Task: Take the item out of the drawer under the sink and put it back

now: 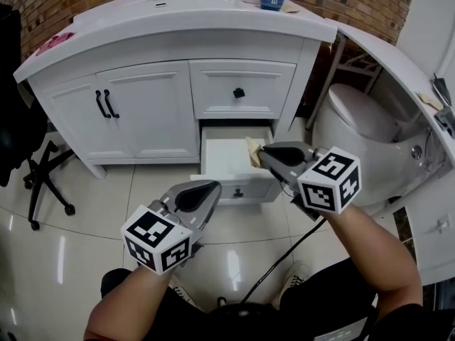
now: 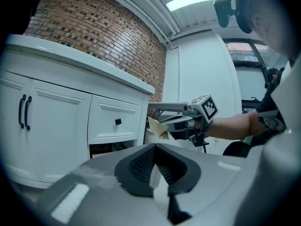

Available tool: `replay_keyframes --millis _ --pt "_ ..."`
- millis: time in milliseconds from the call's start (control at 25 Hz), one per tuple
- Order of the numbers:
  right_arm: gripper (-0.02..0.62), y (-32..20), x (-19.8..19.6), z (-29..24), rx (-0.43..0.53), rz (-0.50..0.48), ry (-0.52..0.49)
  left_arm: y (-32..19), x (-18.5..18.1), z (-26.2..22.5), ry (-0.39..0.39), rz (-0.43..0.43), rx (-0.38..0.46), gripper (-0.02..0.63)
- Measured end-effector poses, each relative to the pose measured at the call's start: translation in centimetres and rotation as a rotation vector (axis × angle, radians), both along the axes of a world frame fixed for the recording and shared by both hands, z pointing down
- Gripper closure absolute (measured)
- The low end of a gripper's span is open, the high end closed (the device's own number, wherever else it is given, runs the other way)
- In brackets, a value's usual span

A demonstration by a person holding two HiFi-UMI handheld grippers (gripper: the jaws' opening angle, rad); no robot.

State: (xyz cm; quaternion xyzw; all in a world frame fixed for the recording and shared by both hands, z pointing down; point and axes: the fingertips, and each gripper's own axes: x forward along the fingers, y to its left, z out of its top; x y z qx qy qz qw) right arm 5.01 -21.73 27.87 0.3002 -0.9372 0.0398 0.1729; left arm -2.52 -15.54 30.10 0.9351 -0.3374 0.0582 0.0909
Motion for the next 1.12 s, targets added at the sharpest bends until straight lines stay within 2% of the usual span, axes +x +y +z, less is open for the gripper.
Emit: replay_keyframes --millis 640,840,1120 --pt "0.586 7.9 2.4 -2.3 0.027 0.041 -0.133 2.1 1.6 -1.0 0.005 0.046 0.038 0.600" --pt "0.586 7.8 3.2 0.0 -0.014 0.081 -0.156 1.8 1.3 -1.3 -0.002 0.017 0.051 0.600" --pt "0.586 7.1 4.8 0.1 -0.022 0.121 -0.188 1.2 1.6 -0.8 -0.026 0.015 0.053 0.601"
